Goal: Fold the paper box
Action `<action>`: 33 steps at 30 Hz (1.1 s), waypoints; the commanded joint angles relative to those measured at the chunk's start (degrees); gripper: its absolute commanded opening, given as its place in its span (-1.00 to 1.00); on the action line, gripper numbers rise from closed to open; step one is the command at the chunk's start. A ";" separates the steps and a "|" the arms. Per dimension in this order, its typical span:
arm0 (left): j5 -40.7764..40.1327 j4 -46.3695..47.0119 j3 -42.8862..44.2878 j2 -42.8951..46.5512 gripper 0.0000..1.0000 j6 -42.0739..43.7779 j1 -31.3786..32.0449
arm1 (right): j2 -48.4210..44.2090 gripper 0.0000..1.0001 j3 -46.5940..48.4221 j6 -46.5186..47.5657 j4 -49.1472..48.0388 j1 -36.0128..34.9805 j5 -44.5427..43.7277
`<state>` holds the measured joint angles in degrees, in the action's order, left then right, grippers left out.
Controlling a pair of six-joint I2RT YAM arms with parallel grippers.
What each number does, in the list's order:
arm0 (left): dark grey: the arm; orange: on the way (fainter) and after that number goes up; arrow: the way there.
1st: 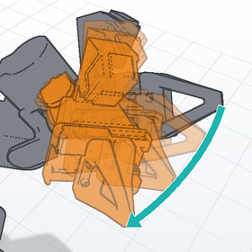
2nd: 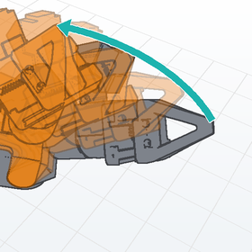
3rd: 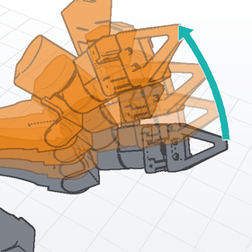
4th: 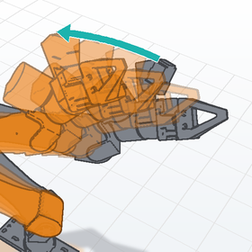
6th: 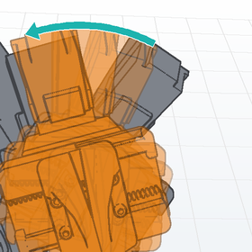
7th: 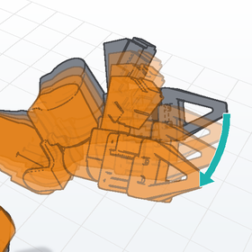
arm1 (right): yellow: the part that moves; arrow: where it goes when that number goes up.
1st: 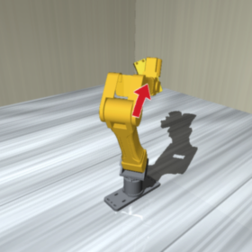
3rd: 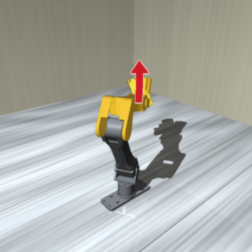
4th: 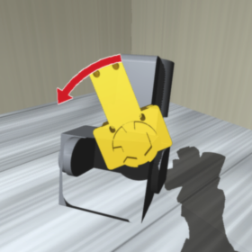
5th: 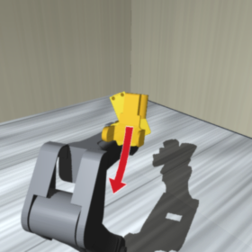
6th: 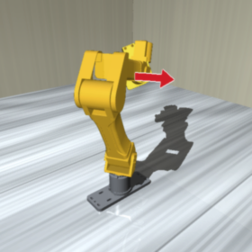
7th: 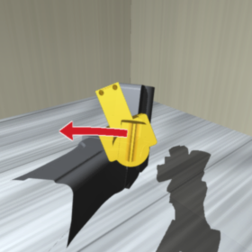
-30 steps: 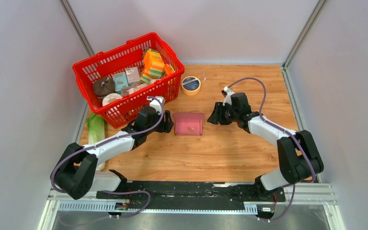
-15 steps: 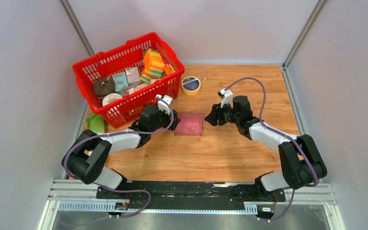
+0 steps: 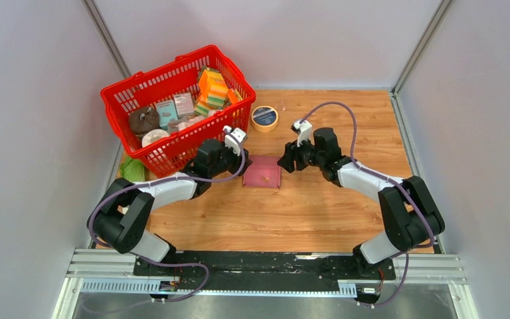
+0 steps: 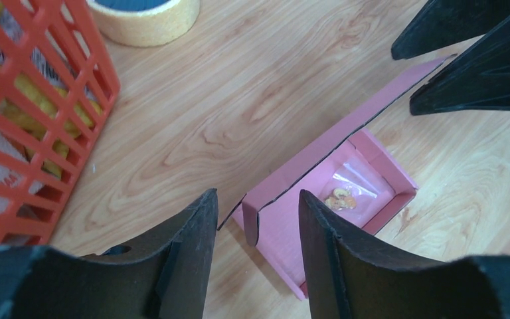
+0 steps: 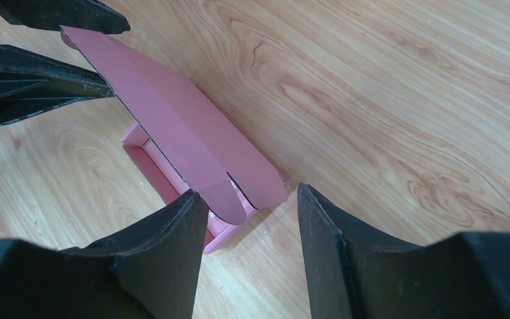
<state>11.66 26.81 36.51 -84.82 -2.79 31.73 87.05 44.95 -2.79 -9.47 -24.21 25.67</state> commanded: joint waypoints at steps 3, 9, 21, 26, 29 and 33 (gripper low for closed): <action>4.16 -4.31 5.15 -1.67 0.05 4.98 -0.44 | 0.41 0.01 3.74 2.52 1.39 -0.84 -1.59; 5.13 -5.72 6.03 -2.11 -0.22 5.25 -0.52 | 0.40 -0.19 3.74 2.61 2.27 -2.42 -3.25; 2.67 -8.26 7.08 -1.84 -0.63 -1.50 -0.52 | -0.03 -0.72 2.34 -2.39 1.22 -4.62 -10.72; -1.98 -6.42 6.73 -1.76 -0.78 -9.24 0.35 | -0.21 -0.90 1.20 -9.94 -0.45 -6.72 -13.97; -7.16 -6.85 7.08 -1.41 -0.85 -12.50 1.85 | 0.23 -1.00 0.75 -12.93 -0.55 -8.57 -18.10; -15.66 -9.93 8.22 -1.06 -0.91 -15.31 5.01 | -0.20 -1.00 0.41 -13.82 0.60 -11.47 -28.01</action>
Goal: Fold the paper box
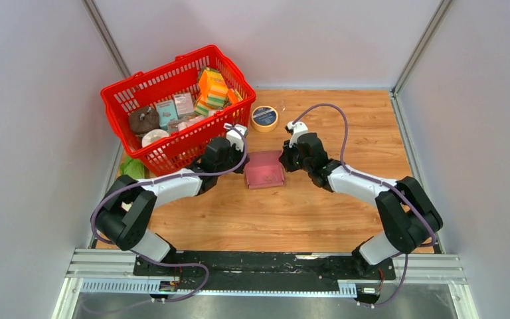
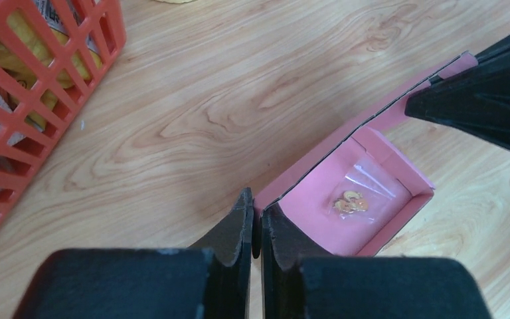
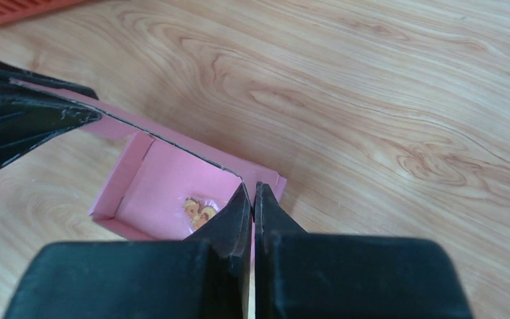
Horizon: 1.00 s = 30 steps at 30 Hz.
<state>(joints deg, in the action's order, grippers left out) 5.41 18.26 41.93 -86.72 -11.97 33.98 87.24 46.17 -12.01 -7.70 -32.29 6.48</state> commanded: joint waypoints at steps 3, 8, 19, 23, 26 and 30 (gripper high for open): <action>-15.40 -0.25 1.84 1.29 -0.93 -7.01 5.39 | -1.28 -1.00 -1.96 -5.48 -1.61 -4.70 -14.18; -24.56 0.02 1.40 2.25 -1.00 -8.42 9.26 | -2.51 -1.00 -5.47 -5.83 -6.26 -7.51 -19.91; -33.53 -10.70 7.64 1.64 -1.00 -13.78 11.20 | -5.42 -1.00 -9.61 -4.34 -12.16 -14.81 -32.58; -35.46 -8.33 6.59 0.76 -1.00 -13.79 12.25 | -4.19 -1.00 -9.35 -4.16 -13.47 -16.39 -33.99; -37.05 -4.65 4.31 0.41 -1.00 -12.38 12.95 | -3.22 -1.00 -9.78 -3.72 -14.96 -17.62 -36.36; -36.96 2.02 0.35 0.76 -1.00 -12.03 13.13 | -1.91 -1.00 -10.05 -3.81 -16.37 -18.77 -38.99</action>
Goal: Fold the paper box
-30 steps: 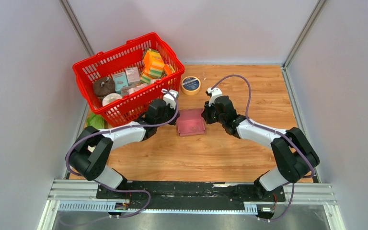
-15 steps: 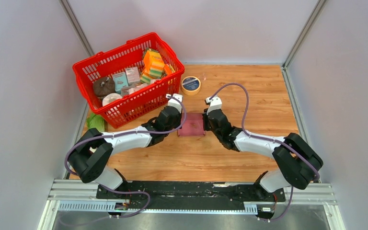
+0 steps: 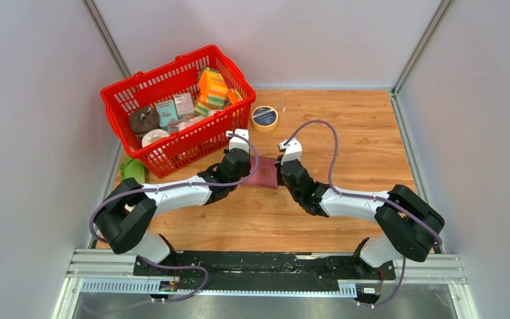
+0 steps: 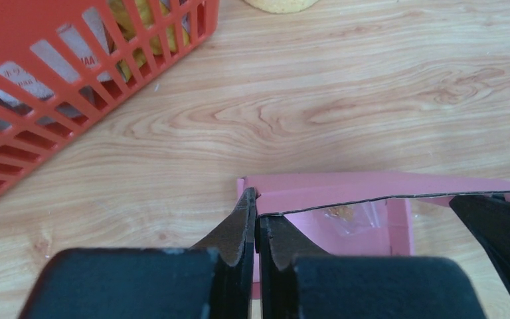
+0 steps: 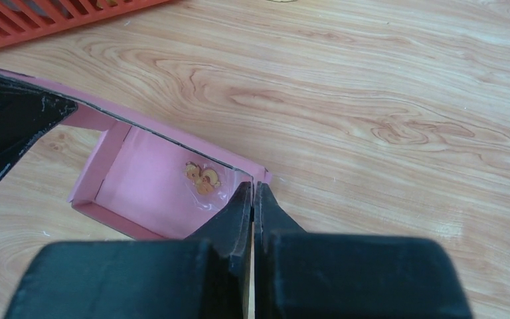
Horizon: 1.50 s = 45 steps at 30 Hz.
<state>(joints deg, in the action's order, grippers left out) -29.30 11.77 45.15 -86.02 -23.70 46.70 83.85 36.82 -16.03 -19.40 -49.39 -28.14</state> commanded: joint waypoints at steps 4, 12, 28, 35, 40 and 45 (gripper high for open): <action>-2.60 10.73 -4.63 0.32 -1.00 0.41 0.59 | 2.98 -1.00 -1.66 -0.49 -7.14 -2.56 -6.40; -2.17 11.25 -5.50 -0.64 -1.00 1.12 0.59 | 5.53 -1.00 0.27 -2.69 -6.27 -3.87 -7.80; -1.55 13.02 -8.67 0.59 -1.00 -0.20 2.26 | 9.13 -1.00 8.18 -21.48 9.55 -7.30 -19.67; -2.51 13.10 -9.81 1.47 -1.00 0.23 3.05 | 9.93 -1.00 5.73 -19.75 6.31 -9.67 -22.83; -3.57 14.07 -12.00 2.26 -1.00 0.33 4.01 | 6.50 -0.93 0.37 -15.09 -0.10 -10.82 -23.02; -5.59 15.47 -13.50 1.29 -1.00 -0.38 4.98 | 4.13 -0.56 -1.66 -11.49 -0.11 -11.17 -19.59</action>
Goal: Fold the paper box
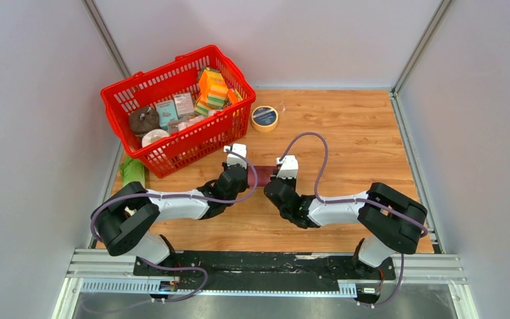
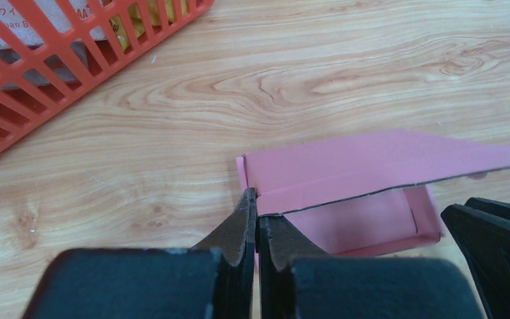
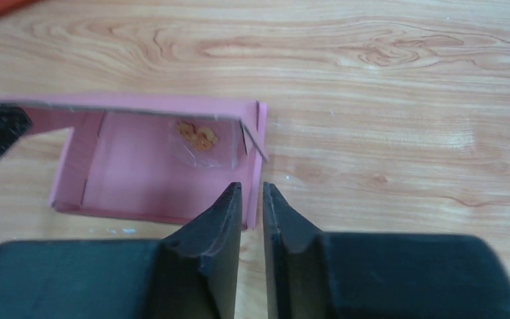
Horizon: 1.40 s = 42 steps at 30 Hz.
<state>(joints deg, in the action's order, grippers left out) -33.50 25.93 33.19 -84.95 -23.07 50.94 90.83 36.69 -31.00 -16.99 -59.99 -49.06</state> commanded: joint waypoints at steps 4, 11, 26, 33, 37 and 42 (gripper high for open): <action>-2.36 1.49 -1.72 -0.04 -1.00 -0.75 1.62 | -7.32 -0.22 -3.55 3.67 1.07 -2.58 1.77; -3.77 1.49 -1.73 -0.22 -1.00 -0.22 2.15 | -26.64 0.56 -5.58 -3.35 20.56 -4.18 7.03; -5.09 0.00 -0.76 -1.19 -1.00 0.04 2.59 | -19.30 1.00 17.44 -18.65 36.17 24.74 53.96; -4.65 -0.71 -0.14 -1.10 -1.00 0.48 2.68 | -4.35 1.00 24.57 -8.38 35.01 26.06 56.88; -4.47 -1.15 -0.23 -0.57 -0.99 1.01 2.68 | 0.22 1.00 22.74 -6.26 30.20 26.15 57.05; -3.33 -0.62 -1.63 1.18 -0.73 0.75 2.68 | 1.64 1.00 20.18 -7.14 27.20 26.06 57.67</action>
<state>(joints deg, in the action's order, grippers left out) -37.74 27.09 32.32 -85.49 -22.65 53.28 92.23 58.28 -39.55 15.07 -34.00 7.31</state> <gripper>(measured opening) 0.072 0.998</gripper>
